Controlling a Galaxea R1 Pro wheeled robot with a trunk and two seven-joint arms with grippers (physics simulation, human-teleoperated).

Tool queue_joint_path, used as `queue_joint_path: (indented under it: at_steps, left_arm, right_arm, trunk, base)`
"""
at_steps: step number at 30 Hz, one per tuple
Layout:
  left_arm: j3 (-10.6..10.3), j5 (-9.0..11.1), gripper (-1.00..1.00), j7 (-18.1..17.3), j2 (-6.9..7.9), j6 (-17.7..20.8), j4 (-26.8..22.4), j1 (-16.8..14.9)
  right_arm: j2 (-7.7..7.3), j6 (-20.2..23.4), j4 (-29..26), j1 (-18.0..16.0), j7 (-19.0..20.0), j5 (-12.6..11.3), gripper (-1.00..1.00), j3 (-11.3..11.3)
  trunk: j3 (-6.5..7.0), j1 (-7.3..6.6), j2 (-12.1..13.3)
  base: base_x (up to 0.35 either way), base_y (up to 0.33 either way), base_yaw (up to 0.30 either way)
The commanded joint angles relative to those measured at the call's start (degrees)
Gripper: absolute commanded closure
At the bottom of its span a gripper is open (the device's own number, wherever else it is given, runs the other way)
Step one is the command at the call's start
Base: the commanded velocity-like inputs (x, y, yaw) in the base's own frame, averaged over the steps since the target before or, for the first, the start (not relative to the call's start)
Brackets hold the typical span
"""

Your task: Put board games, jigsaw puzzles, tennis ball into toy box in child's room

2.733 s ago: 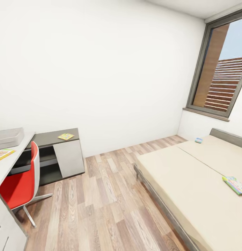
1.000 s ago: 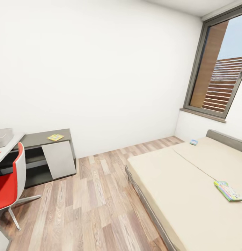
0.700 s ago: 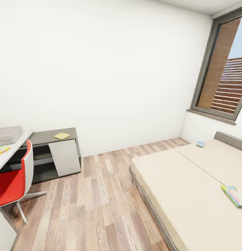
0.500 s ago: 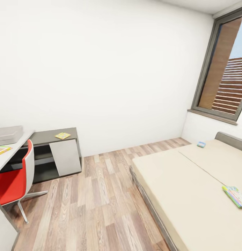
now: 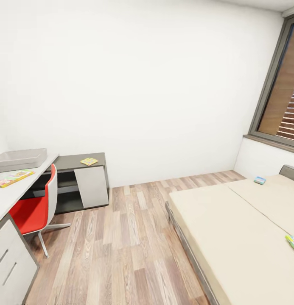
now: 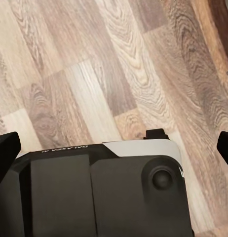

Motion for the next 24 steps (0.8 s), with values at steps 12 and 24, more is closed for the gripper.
queue_joint_path:
  at_steps: [12,24]
  left_arm:
    - [-0.1,0.0,-1.0,0.2,-0.12,0.0,0.0,0.0]
    - [-0.1,0.0,-1.0,0.2,-0.13,0.0,0.0,0.0]
  right_arm:
    - [0.03,-0.2,0.0,0.0,0.0,-0.5,-1.0,-0.2]
    - [0.03,-0.2,0.0,0.0,0.0,-0.5,-1.0,-0.2]
  trunk:
    - [-0.08,0.02,-0.1]
    - [-0.14,0.02,-0.1]
  base:
    - [-0.006,-0.037,0.06]
    - [0.0,-0.146,0.094]
